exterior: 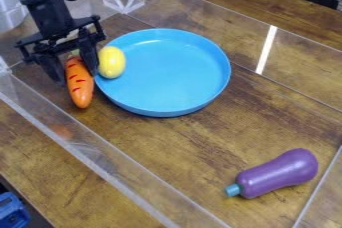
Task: Move the carrot to the right side
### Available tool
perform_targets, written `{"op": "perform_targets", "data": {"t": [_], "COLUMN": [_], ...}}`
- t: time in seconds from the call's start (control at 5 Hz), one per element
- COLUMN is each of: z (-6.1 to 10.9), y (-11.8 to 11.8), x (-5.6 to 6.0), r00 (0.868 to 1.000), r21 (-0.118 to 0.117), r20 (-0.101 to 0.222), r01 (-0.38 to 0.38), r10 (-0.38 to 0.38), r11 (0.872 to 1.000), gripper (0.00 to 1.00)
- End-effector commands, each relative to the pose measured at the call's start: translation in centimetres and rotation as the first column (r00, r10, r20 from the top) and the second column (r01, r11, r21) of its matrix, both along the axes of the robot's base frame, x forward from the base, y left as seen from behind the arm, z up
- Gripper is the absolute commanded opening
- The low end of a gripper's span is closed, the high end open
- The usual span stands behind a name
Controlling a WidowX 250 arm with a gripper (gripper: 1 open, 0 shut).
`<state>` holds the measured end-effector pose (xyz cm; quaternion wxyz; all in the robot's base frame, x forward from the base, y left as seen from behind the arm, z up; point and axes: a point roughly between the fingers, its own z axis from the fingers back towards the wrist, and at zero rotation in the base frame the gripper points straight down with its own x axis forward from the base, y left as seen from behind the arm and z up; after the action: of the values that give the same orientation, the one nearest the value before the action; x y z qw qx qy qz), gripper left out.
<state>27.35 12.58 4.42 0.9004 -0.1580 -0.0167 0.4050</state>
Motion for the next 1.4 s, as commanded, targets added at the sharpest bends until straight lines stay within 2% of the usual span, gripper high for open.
{"op": "perform_targets", "data": {"t": [0.0,1.2], "z": [1.78,2.42], "y": [0.01,-0.55], "x": [1.13,1.79], "r00": [0.998,0.989], "r21": [0.049,0.093], "r20": [0.058,0.078], "r01": [0.033,0.119], "r10": [-0.035,-0.126], "r11": [0.998,0.989], "gripper": [0.00,0.00]}}
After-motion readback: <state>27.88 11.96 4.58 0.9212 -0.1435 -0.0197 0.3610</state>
